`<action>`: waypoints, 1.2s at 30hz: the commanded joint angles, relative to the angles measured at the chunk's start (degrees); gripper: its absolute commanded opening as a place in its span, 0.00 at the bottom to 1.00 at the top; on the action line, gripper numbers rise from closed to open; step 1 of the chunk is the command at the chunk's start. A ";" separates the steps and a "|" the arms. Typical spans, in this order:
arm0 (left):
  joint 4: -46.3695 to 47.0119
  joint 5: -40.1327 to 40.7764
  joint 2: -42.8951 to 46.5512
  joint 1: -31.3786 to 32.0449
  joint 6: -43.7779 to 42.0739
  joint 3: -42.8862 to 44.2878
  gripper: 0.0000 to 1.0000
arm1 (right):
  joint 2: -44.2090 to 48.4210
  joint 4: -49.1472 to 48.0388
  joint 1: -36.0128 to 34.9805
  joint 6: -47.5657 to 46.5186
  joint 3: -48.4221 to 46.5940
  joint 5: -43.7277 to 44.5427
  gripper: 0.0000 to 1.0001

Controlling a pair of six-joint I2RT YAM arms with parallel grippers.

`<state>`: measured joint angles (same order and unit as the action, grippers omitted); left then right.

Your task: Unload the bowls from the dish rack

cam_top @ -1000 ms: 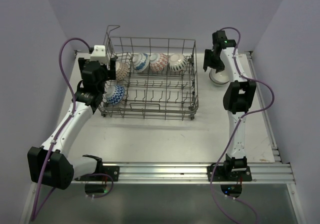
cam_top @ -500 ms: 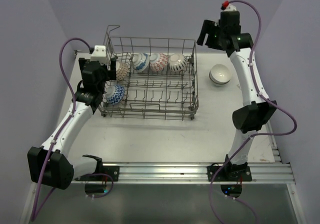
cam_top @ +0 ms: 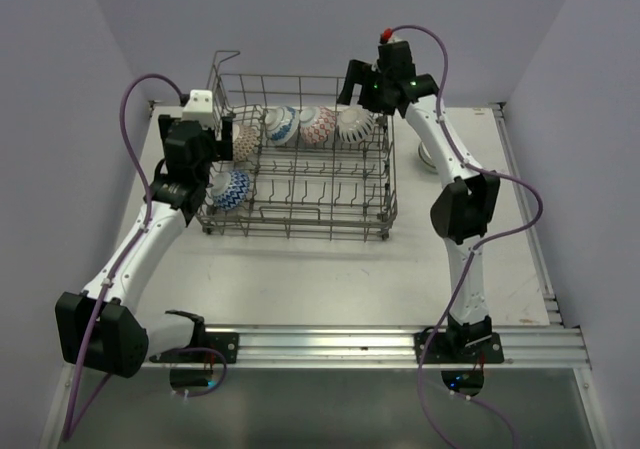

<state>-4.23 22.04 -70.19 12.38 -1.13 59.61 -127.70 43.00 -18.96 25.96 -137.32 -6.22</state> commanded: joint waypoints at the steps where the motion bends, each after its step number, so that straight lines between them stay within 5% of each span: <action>1: 0.71 -0.68 -0.21 -0.43 0.60 2.87 1.00 | 0.09 -3.01 -0.20 0.24 0.03 2.25 0.99; 11: 0.01 -1.39 -0.30 -0.43 0.60 3.23 1.00 | 0.17 -2.66 -0.29 9.27 6.09 12.44 0.99; 24: -0.69 -2.71 -1.00 -0.34 2.53 3.67 1.00 | 11.86 -15.93 -3.10 20.09 29.37 18.61 0.99; 36: -0.87 -2.71 -1.17 -0.34 2.62 3.75 1.00 | 11.77 -17.69 -3.36 25.98 32.37 20.72 0.99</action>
<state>-5.61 19.68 -71.26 12.38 0.43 60.88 -118.39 27.86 -22.37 48.66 -106.10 12.60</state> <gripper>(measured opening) 0.997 0.986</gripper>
